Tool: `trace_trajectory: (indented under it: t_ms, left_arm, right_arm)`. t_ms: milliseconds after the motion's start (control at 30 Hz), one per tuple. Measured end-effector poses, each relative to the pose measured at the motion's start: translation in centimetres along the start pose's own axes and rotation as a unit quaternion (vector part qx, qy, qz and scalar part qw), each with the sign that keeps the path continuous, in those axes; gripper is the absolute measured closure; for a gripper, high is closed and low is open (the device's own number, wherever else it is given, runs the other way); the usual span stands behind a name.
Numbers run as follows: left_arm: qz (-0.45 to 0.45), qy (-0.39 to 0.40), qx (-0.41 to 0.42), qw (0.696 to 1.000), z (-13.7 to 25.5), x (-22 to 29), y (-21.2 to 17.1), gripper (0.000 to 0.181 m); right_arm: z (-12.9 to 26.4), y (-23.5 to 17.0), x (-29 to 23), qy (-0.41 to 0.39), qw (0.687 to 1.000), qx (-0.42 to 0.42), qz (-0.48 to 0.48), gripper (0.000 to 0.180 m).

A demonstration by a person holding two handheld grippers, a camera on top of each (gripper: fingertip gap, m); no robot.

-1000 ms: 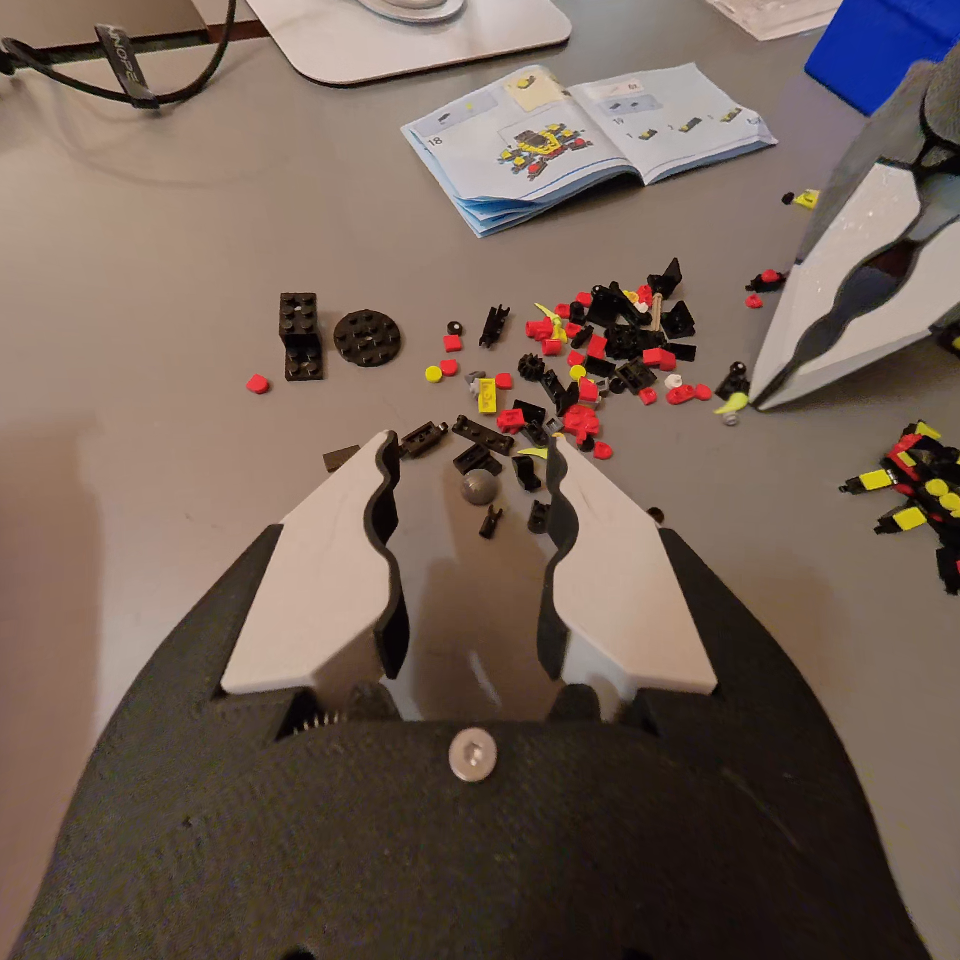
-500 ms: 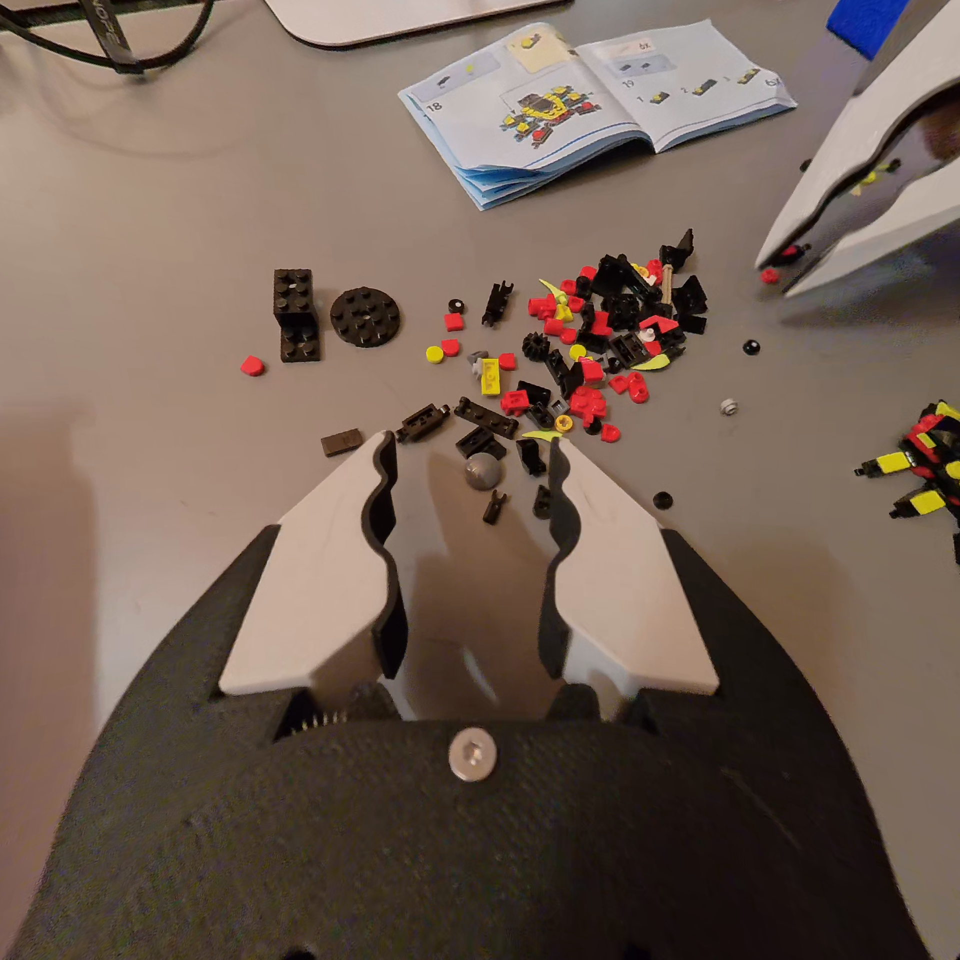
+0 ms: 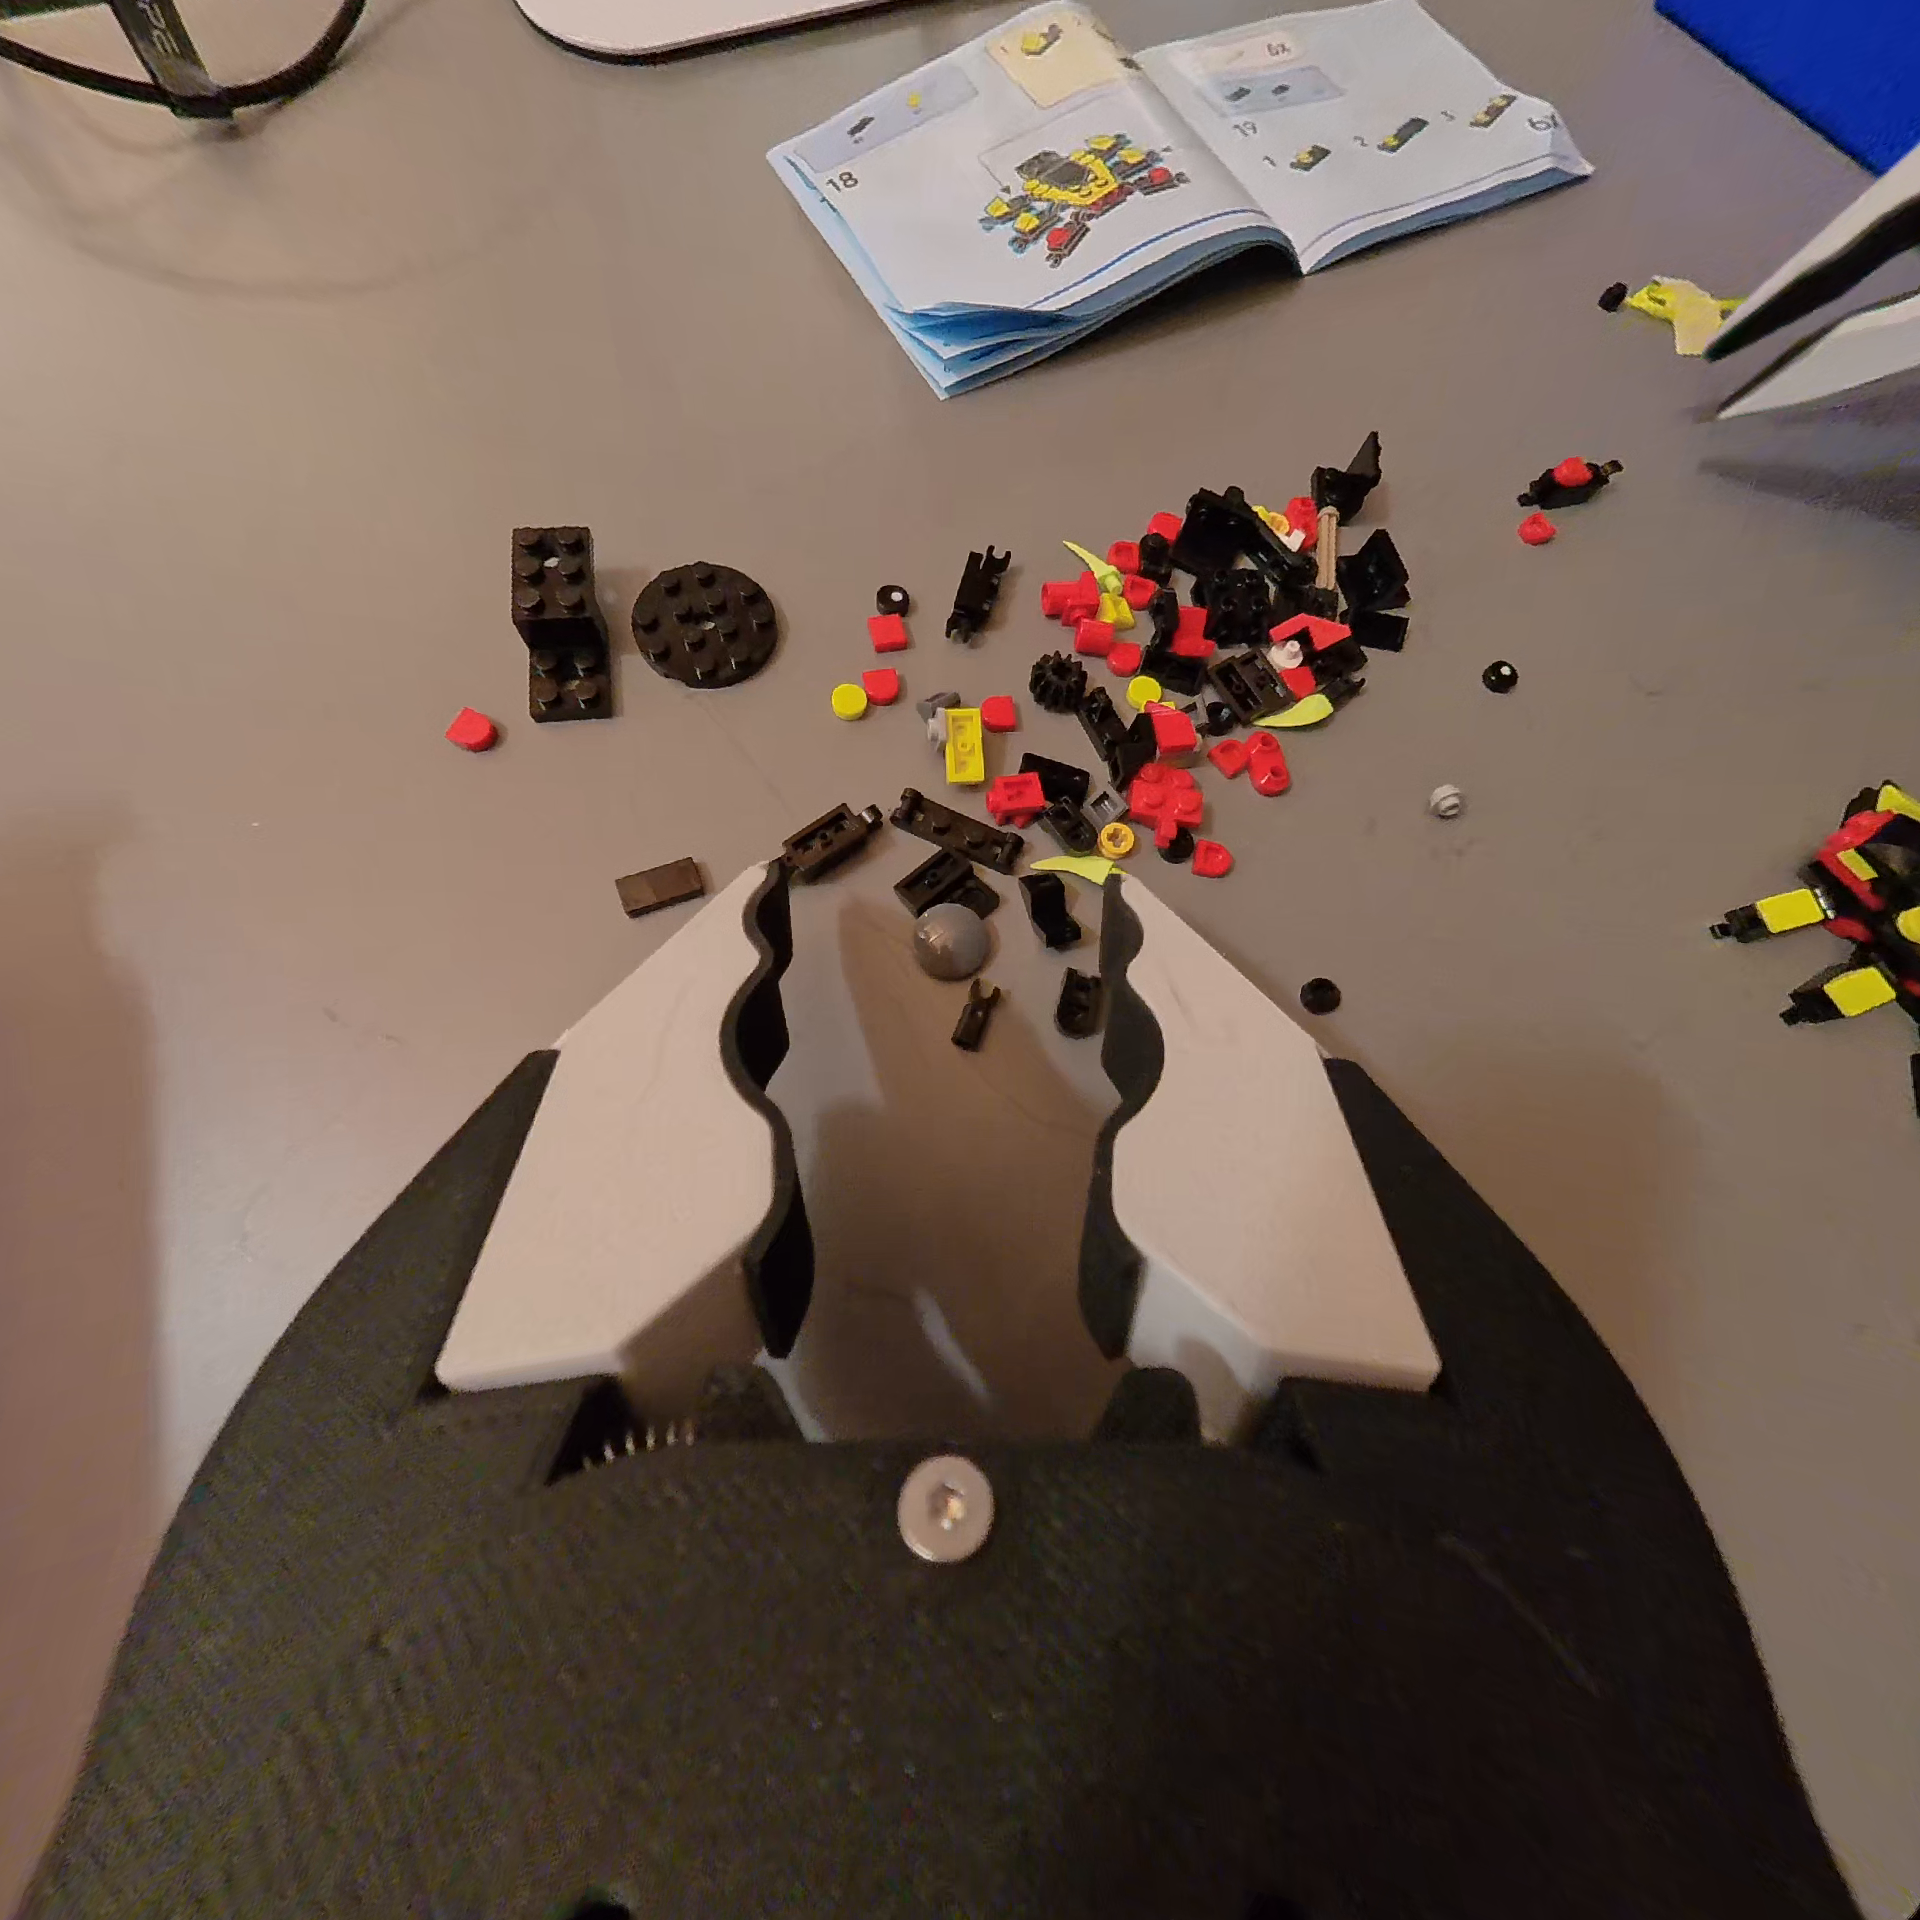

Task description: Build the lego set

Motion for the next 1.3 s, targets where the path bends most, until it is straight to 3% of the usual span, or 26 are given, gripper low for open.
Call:
trace_trajectory:
  t_ms: [300,533,733,967,1100,1300]
  left_arm:
    - [-0.006,0.004,0.011,1.000,0.3,0.0,0.4,0.123]
    - [-0.006,-0.001,0.006,1.000,0.2,0.2,0.2,0.123]
    - [0.002,-0.001,0.011,1.000,0.5,-0.1,0.3,0.123]
    - [0.015,-0.014,0.007,1.000,0.2,0.2,0.3,0.123]
    - [0.006,-0.013,0.001,1.000,-0.1,0.4,0.2,0.122]
    - [-0.003,-0.007,-0.005,1.000,-0.1,0.4,0.1,0.122]
  right_arm:
    - [-4.8,2.4,-2.2,0.095,0.995,0.018,0.019,0.174]
    - [-9.8,7.0,-5.2,0.157,0.985,0.056,0.038,0.177]
    - [-9.6,8.7,-6.6,0.133,0.988,0.060,0.058,0.167]
    - [-5.0,5.4,-2.1,0.060,0.994,0.074,-0.047,0.167]
    - [-6.4,4.0,-1.6,0.029,0.998,0.037,-0.040,0.158]
    - [-10.0,6.8,-3.7,0.071,0.995,0.070,-0.013,0.160]
Point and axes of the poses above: each gripper's, where its closed fingertips meet, z back along the fingers, y out of its top, x = y × z across the jaws, the point moved 6 cm from there along z, back along the fingers, and after that the axes turned 13 degrees about x, right-handed, at the moved point
